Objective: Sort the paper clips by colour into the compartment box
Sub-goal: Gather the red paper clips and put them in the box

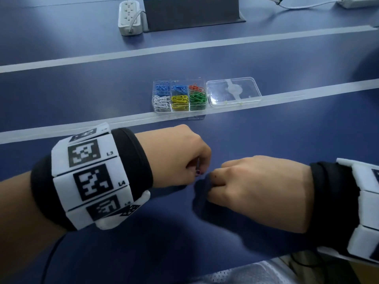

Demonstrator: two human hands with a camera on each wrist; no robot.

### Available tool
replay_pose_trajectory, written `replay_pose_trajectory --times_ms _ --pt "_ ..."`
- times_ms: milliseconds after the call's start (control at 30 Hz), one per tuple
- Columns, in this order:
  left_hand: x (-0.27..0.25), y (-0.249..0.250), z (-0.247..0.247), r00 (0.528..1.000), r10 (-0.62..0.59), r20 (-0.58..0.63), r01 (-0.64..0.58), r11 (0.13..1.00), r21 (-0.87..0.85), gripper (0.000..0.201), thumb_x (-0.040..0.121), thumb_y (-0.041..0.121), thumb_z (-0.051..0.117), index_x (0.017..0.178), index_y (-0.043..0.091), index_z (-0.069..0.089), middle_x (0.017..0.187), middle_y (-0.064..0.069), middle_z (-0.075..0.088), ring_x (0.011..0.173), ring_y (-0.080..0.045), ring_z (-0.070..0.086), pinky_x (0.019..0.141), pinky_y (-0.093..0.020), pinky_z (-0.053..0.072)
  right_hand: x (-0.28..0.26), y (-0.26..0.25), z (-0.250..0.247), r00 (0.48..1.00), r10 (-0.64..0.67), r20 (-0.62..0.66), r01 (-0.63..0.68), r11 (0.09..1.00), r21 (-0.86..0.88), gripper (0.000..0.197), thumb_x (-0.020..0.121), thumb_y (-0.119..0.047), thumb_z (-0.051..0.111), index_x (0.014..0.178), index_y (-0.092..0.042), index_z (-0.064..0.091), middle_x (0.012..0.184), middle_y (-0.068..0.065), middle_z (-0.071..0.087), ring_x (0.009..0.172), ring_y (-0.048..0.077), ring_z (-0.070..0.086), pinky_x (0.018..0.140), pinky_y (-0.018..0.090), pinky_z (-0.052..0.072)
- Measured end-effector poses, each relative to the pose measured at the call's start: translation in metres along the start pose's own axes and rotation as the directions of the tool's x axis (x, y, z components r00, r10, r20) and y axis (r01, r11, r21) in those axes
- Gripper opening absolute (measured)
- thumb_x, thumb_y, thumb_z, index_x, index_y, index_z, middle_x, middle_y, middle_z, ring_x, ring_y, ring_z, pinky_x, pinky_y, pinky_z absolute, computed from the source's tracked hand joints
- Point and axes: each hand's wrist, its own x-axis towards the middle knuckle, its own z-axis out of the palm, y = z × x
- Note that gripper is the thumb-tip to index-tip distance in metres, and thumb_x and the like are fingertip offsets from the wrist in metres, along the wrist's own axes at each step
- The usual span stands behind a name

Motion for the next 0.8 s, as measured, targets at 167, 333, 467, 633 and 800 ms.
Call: replay_pose_trajectory --times_ms 167,333,467,633,800 --pt "0.003 -0.011 -0.007 0.998 -0.046 -0.050 0.041 0.995 -0.093 0.022 0.085 0.015 0.049 0.093 0.030 0.062 0.078 0.013 0.058 0.069 -0.002 0.048 0.066 -0.014 0.035 0.005 0.007 -0.008 0.999 0.040 -0.023 -0.039 0.999 0.007 0.024 0.090 -0.009 0.035 0.111 -0.016 0.045 0.113 0.005 0.052 0.097 0.033 0.055 0.077 0.042 0.051" --pt "0.011 -0.022 -0.029 0.971 -0.111 -0.212 0.053 0.963 -0.263 0.022 0.086 0.012 0.054 0.091 0.031 0.067 0.070 0.015 0.061 0.067 0.002 0.054 0.068 -0.008 0.040 0.015 0.036 -0.026 0.989 0.106 -0.101 -0.090 0.985 0.148 0.038 0.083 -0.017 0.047 0.114 -0.034 0.060 0.107 0.000 0.063 0.097 0.026 0.058 0.083 0.035 0.049" --pt "0.034 -0.033 -0.055 0.896 -0.184 -0.405 0.079 0.962 -0.262 0.026 0.083 0.006 0.056 0.095 0.025 0.071 0.061 0.018 0.054 0.059 0.006 0.049 0.060 0.001 0.033 0.020 0.064 -0.040 0.953 0.204 -0.223 -0.146 0.957 0.252 0.034 0.079 -0.014 0.055 0.102 -0.032 0.070 0.089 -0.005 0.071 0.078 0.018 0.060 0.072 0.022 0.040" --pt "0.069 -0.048 -0.075 0.860 -0.195 -0.473 0.150 0.980 -0.131 0.031 0.084 0.002 0.052 0.101 0.019 0.071 0.087 0.001 0.070 0.079 -0.013 0.057 0.081 -0.023 0.047 0.020 0.074 -0.046 0.945 0.252 -0.207 -0.201 0.950 0.237 0.033 0.080 -0.016 0.055 0.105 -0.032 0.069 0.089 -0.009 0.068 0.070 0.007 0.045 0.061 0.010 0.029" --pt "0.083 -0.050 -0.077 0.920 -0.190 -0.342 0.202 0.979 -0.002 0.033 0.086 0.003 0.051 0.108 0.018 0.070 0.104 -0.002 0.071 0.098 -0.021 0.064 0.093 -0.033 0.049 0.014 0.078 -0.042 0.945 0.290 -0.152 -0.240 0.930 0.279 0.030 0.079 -0.016 0.055 0.101 -0.032 0.069 0.058 -0.020 0.042 0.052 -0.001 0.039 0.053 0.003 0.027"
